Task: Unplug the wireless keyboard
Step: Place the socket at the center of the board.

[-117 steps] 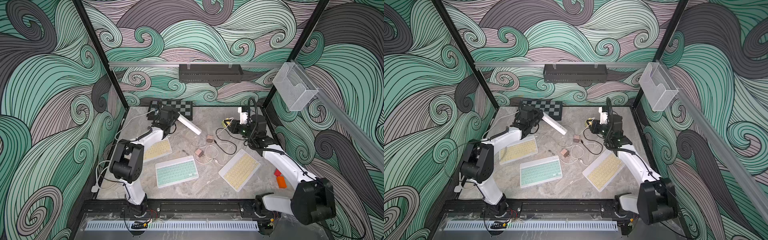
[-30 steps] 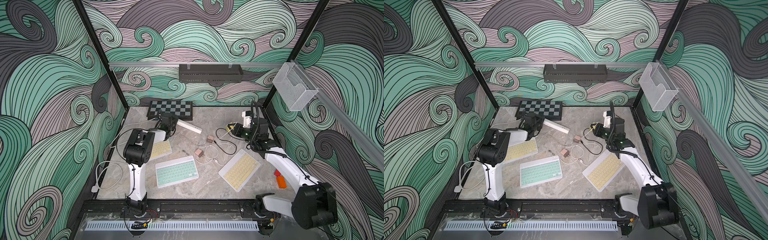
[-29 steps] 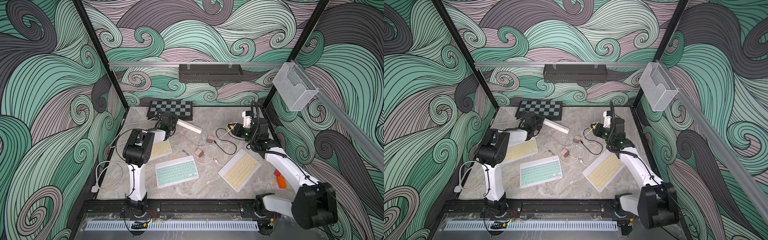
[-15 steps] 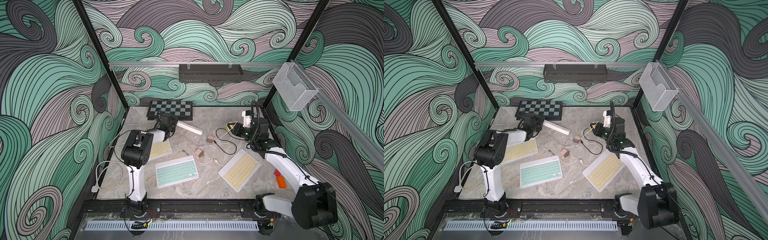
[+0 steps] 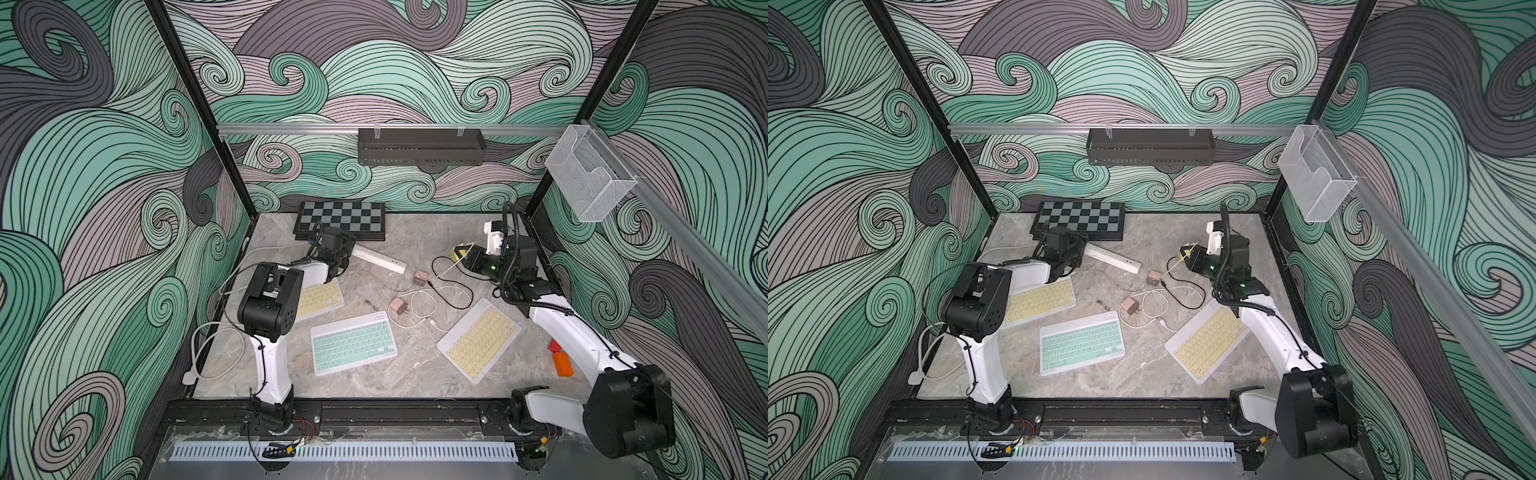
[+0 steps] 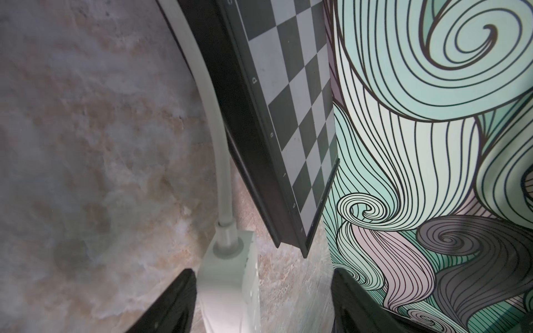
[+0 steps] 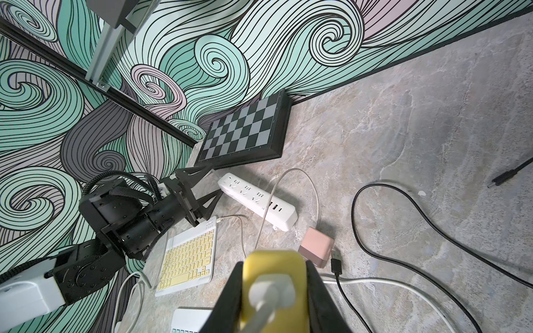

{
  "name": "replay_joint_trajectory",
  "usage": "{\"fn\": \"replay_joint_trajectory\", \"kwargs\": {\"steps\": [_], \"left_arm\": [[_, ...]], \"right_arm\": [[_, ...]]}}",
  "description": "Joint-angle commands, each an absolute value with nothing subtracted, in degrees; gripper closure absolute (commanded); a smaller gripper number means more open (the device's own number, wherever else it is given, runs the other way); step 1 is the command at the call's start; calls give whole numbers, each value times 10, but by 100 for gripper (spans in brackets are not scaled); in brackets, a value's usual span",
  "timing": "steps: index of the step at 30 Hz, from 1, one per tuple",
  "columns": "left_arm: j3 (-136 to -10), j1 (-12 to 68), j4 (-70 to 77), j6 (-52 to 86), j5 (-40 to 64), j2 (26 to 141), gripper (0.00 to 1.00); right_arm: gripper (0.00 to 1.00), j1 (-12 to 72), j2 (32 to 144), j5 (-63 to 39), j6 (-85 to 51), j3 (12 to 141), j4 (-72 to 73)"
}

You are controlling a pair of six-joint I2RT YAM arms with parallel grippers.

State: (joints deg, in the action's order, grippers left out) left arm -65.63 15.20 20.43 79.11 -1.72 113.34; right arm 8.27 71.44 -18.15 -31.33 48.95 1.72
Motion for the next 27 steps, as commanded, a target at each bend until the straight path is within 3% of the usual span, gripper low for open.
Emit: {"fn": "replay_joint_trajectory", "kwargs": {"steps": [1, 27], "left_arm": [[-647, 156, 197, 809, -15, 1111, 25], [-698, 244, 185, 775, 27, 1158, 25]], "right_arm": [[100, 80, 706, -185, -323, 480, 39], [100, 80, 707, -192, -331, 474, 46]]}}
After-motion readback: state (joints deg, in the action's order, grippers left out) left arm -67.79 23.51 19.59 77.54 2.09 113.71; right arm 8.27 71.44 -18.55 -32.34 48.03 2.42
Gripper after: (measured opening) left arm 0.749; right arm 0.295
